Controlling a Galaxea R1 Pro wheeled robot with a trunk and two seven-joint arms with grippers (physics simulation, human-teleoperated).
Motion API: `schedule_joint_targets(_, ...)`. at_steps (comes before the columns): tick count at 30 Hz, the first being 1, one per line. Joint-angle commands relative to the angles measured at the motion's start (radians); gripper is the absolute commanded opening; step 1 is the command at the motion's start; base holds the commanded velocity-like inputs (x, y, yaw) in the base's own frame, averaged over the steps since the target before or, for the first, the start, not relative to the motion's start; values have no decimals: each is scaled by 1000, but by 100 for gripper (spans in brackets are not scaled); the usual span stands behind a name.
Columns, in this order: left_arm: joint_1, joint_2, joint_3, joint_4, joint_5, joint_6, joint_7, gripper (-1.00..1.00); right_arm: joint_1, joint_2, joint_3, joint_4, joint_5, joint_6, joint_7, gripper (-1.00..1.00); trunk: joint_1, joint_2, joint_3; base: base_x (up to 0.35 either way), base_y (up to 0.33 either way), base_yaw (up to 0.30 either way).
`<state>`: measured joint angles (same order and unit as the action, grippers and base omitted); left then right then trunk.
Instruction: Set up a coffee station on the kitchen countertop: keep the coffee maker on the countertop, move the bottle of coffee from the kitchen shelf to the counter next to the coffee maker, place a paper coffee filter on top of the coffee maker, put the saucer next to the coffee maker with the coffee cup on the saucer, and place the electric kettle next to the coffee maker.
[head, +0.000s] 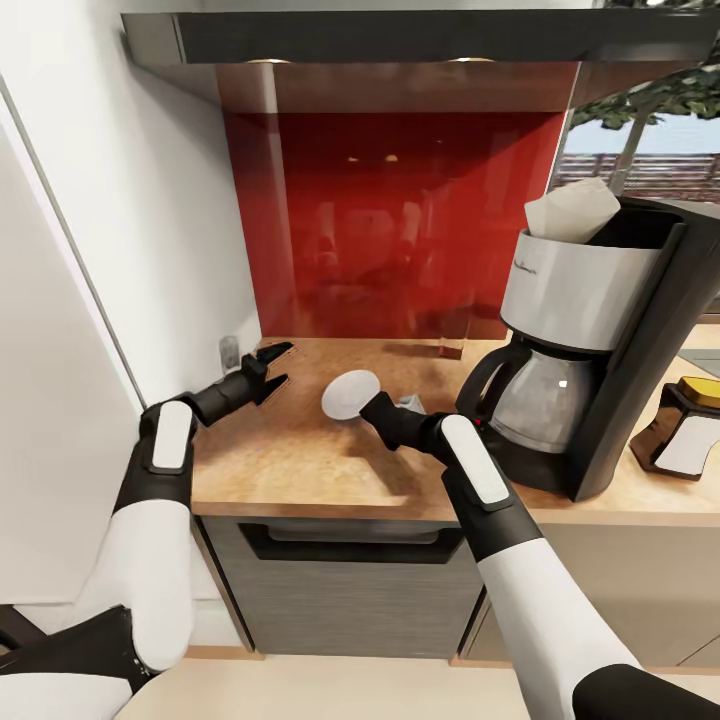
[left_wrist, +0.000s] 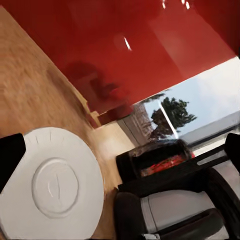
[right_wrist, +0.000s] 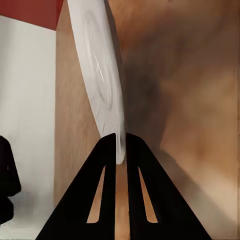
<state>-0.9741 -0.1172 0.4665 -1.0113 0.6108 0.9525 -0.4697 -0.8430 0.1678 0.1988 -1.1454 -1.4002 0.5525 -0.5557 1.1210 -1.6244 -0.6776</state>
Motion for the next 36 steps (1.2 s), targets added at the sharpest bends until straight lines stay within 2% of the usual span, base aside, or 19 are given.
schedule_joint_targets(1, -2, 5, 9, -11, -8, 5, -6, 100, -1, 0, 0, -1, -11, -2, -7, -100, 0, -1, -1, 0, 0, 0)
schedule_joint_targets(9, -2, 5, 23, -83, -8, 6, -6, 100, -1, -1, -1, -1, -11, -2, -7, -100, 0, -1, -1, 0, 0, 0)
schedule_joint_targets(31, -2, 1, 16, -89, -8, 6, -4, 100, -1, -2, -1, -1, -12, 0, -7, -100, 0, -1, -1, -45, 0, 0)
schedule_joint_targets(36, -2, 1, 14, -89, -8, 6, -4, 100, -1, -2, -2, -1, -13, 0, -7, -100, -19, 34, 15, 0, 0, 0)
